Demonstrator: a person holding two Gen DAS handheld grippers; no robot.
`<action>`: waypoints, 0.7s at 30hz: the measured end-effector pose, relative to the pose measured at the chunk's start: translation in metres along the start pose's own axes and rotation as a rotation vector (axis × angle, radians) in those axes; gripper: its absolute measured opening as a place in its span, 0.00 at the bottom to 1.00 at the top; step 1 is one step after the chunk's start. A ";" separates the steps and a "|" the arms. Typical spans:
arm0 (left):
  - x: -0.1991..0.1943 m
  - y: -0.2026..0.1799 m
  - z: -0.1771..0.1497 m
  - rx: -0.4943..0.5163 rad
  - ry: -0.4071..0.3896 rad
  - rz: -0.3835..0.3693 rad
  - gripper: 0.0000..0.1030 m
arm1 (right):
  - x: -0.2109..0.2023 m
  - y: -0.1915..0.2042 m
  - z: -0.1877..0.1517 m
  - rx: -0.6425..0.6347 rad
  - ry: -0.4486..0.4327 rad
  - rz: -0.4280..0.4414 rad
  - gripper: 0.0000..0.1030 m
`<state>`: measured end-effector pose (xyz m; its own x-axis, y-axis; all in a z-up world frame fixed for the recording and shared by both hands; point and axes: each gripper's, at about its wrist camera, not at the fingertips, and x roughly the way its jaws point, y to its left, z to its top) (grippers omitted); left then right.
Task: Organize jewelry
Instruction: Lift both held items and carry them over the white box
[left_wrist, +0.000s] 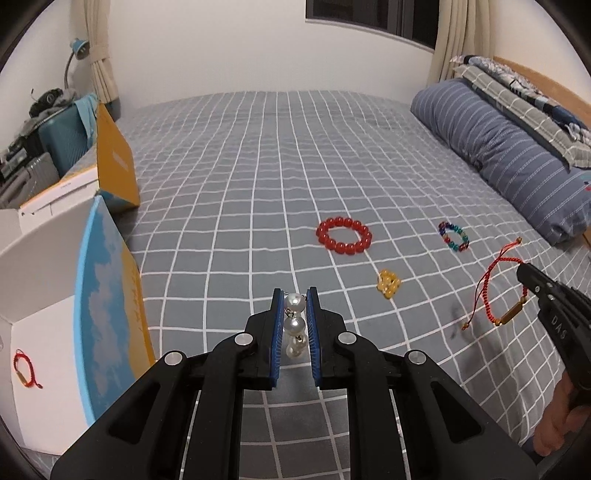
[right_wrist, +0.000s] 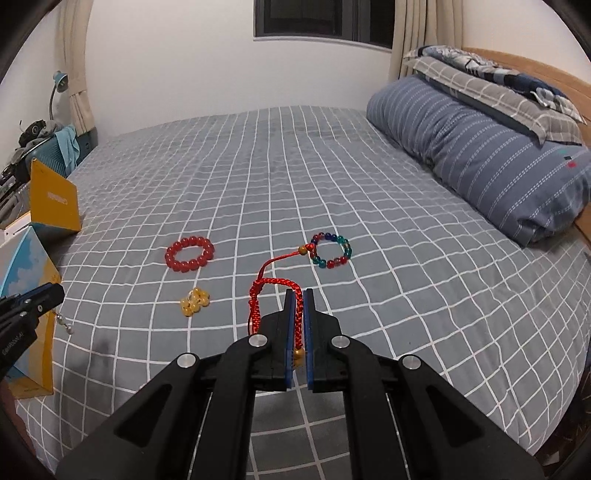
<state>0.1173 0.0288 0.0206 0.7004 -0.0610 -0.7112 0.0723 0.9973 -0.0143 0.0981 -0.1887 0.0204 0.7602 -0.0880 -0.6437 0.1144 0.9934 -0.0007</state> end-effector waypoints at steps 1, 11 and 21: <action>-0.003 0.000 0.001 0.000 -0.009 0.002 0.11 | 0.000 0.001 0.000 -0.004 -0.001 -0.001 0.03; -0.023 0.001 0.021 0.013 -0.054 -0.012 0.11 | -0.011 0.015 0.012 -0.025 -0.016 -0.004 0.03; -0.037 0.021 0.042 -0.006 -0.048 0.039 0.11 | -0.020 0.048 0.036 -0.036 -0.010 0.019 0.03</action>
<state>0.1229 0.0501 0.0757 0.7361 -0.0241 -0.6765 0.0401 0.9992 0.0080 0.1116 -0.1420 0.0602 0.7687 -0.0702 -0.6358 0.0775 0.9969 -0.0163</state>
